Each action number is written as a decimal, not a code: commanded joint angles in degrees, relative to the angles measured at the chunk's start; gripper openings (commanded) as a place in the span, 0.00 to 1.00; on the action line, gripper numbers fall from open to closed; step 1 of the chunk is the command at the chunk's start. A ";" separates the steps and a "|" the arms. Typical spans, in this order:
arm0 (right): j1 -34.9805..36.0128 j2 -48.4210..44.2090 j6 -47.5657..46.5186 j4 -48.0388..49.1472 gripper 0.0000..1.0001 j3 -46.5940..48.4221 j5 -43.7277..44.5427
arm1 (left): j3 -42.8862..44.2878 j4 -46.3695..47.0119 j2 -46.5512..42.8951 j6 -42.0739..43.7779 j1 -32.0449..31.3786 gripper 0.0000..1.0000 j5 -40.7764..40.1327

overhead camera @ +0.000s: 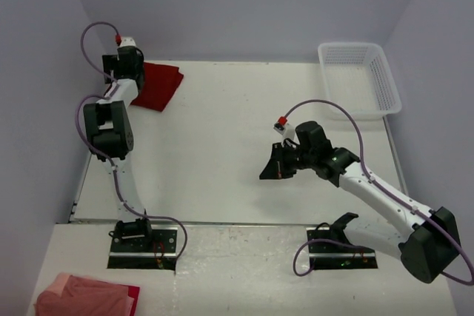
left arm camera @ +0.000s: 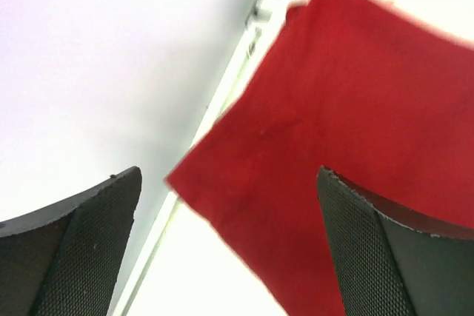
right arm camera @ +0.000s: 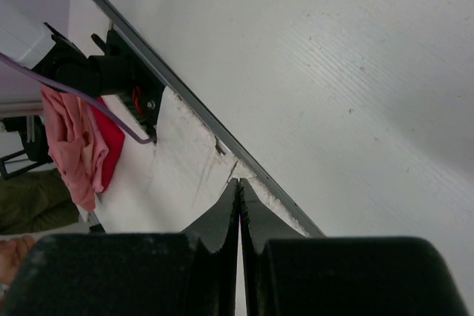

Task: Fold and stack the t-shirts
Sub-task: Put the neatly folded tshirt into the corner of the board with the left arm

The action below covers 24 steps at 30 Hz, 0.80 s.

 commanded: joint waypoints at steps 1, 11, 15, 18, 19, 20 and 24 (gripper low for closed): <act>1.55 -2.22 2.24 3.27 0.00 -1.12 1.31 | -3.65 15.78 -11.42 0.87 -4.92 1.00 -7.44; 2.96 -11.54 4.71 0.63 0.00 -3.41 4.48 | 9.09 -8.19 -5.91 -7.01 -10.47 0.00 0.42; 3.22 -13.92 5.15 -0.42 0.00 -3.41 5.18 | 11.38 -18.21 -3.87 -15.36 -10.38 0.00 7.45; 3.31 -14.71 5.58 -0.07 0.00 -3.67 4.83 | 9.81 -23.66 -4.13 -20.81 -10.38 0.00 13.08; 3.40 -14.97 5.76 0.10 0.00 -3.76 4.66 | 9.27 -24.20 -4.22 -21.70 -10.38 0.00 15.53; 3.66 -15.24 5.67 0.10 0.00 -3.93 4.48 | 8.83 -24.73 -4.57 -23.27 -10.38 0.00 16.77; 3.84 -16.38 6.02 0.28 0.00 -4.81 4.92 | 7.51 -27.88 -4.40 -25.40 -10.47 0.00 17.57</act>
